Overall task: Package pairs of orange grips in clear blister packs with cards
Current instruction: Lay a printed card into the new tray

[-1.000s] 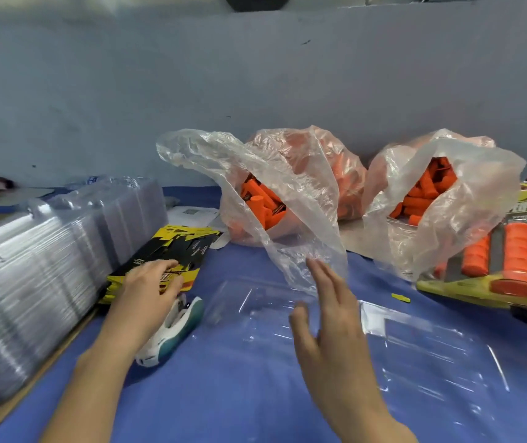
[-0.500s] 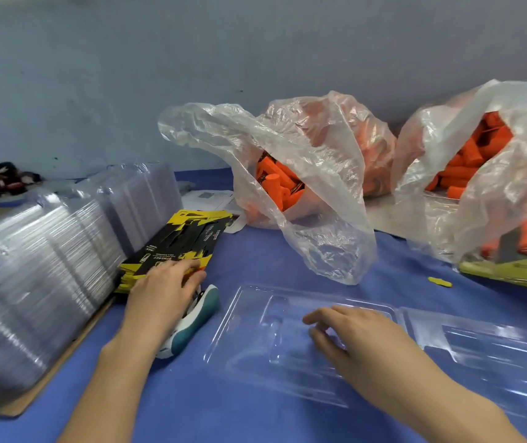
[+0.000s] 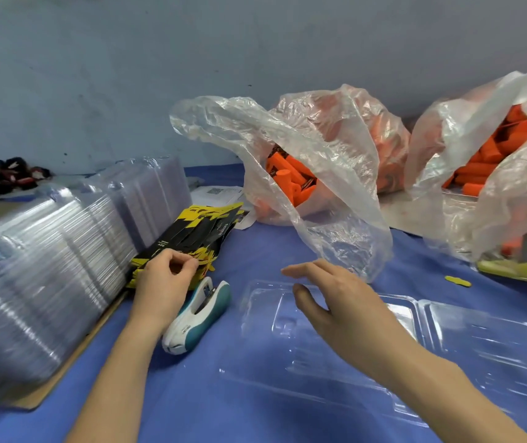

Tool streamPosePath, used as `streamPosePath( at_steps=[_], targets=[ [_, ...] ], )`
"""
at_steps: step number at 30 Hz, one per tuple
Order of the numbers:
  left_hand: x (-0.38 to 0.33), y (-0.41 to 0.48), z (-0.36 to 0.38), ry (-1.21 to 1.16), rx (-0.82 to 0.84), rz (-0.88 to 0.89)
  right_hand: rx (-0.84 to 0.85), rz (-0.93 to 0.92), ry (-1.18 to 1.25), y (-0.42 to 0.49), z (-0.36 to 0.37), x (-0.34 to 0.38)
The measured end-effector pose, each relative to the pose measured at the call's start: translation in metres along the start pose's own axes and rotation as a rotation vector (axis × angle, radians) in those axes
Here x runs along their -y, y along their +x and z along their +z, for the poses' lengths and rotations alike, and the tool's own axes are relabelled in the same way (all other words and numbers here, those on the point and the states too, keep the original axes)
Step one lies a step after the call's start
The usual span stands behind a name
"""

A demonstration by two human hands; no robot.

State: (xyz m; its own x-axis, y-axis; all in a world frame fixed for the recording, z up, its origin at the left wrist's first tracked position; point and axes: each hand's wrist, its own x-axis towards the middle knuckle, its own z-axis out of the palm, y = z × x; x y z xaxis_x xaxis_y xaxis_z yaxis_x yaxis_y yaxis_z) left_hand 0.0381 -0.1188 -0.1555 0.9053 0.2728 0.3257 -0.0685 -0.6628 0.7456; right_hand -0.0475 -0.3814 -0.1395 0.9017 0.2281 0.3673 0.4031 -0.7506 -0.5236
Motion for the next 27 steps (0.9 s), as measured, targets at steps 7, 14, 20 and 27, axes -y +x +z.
streamPosePath(
  at_steps=[7,14,20,27],
  targets=[
    [-0.004,0.013,-0.006,-0.531,0.083,-0.343,0.112,-0.102,-0.067,0.081,0.055,0.048],
    [0.006,0.019,-0.023,-0.554,0.006,-0.264,0.194,-0.282,-0.349,0.125,0.096,0.059],
    [0.009,0.026,-0.037,-0.463,-0.199,-0.178,0.154,-0.407,-0.495,0.13,0.097,0.056],
    [-0.021,0.026,-0.094,-0.618,-0.71,0.052,0.194,-0.268,-0.323,0.136,0.089,0.046]
  ],
)
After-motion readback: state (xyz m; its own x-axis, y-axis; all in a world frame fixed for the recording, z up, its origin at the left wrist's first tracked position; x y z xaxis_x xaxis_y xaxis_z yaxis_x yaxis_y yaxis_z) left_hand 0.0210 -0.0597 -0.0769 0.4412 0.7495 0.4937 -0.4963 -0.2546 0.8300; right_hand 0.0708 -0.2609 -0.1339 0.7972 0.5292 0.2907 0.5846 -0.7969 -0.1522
